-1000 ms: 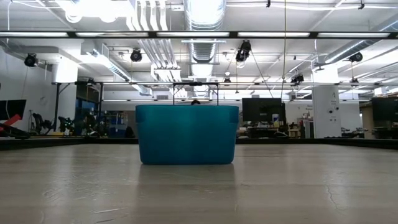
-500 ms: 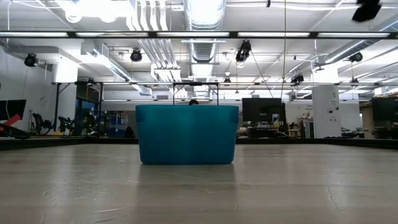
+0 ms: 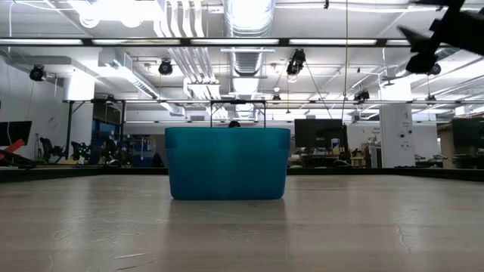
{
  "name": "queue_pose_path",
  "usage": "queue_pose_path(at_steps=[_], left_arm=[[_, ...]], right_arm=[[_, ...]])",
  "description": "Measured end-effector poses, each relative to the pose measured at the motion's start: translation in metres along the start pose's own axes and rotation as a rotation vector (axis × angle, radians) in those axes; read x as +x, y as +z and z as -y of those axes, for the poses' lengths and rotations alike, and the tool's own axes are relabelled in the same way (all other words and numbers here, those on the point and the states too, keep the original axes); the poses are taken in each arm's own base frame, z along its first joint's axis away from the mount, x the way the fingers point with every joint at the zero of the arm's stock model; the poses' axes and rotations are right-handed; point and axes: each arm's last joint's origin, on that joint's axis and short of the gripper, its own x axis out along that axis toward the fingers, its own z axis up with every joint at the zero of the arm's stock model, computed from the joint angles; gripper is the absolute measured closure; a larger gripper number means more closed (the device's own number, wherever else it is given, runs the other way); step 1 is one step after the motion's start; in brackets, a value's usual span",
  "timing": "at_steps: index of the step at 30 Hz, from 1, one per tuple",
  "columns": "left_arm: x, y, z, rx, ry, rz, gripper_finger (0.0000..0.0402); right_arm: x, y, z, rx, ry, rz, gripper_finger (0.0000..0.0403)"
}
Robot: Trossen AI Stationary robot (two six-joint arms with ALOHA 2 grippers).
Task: Pick and place pill bottles into a basket
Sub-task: Return to Home Position
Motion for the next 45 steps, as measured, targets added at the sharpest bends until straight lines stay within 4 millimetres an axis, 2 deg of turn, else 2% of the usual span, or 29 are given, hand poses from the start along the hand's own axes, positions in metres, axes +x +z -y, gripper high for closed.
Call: queue_pose_path(at_steps=[5, 8, 18, 21, 25, 30, 35, 37, 41, 45], left_arm=[[-0.037, -0.013, 0.016, 0.022, -0.034, 0.066, 0.0171], [-0.035, -0.011, 0.019, 0.025, -0.135, 0.093, 0.0171], [-0.037, -0.022, 0.021, -0.115, -0.158, -0.005, 0.0171], [-0.038, -0.03, 0.023, -0.151, -0.166, -0.087, 0.0171], [-0.04, -0.044, 0.024, -0.208, -0.113, -0.236, 0.0171], [-0.047, -0.063, 0.022, -0.299, 0.122, -0.462, 0.0171], [-0.062, -0.084, 0.025, -0.311, 0.305, -0.75, 0.0171], [-0.069, -0.09, 0.027, -0.308, 0.332, -0.846, 0.0171], [-0.076, -0.096, 0.03, -0.314, 0.333, -0.946, 0.0171], [-0.082, -0.101, 0.033, -0.361, 0.357, -1.03, 0.0171]], right_arm=[[-0.001, -0.008, 0.012, 0.037, -0.124, -0.076, 0.0184], [-0.001, -0.01, 0.016, 0.041, -0.156, -0.098, 0.0184], [-0.002, -0.01, 0.017, 0.027, -0.168, -0.1, 0.0184], [-0.002, -0.01, 0.017, -0.033, -0.168, -0.104, 0.0184], [-0.002, -0.011, 0.017, -0.26, -0.153, -0.131, 0.0184], [-0.002, -0.013, 0.017, -0.519, -0.093, -0.221, 0.0184], [-0.007, -0.023, 0.029, -0.742, -0.075, -0.443, 0.0184], [-0.012, -0.028, 0.037, -0.76, -0.122, -0.55, 0.0184], [-0.027, -0.036, 0.058, -0.694, -0.33, -0.749, 0.0184], [-0.028, -0.04, 0.06, -0.697, -0.287, -0.872, 0.0184]])
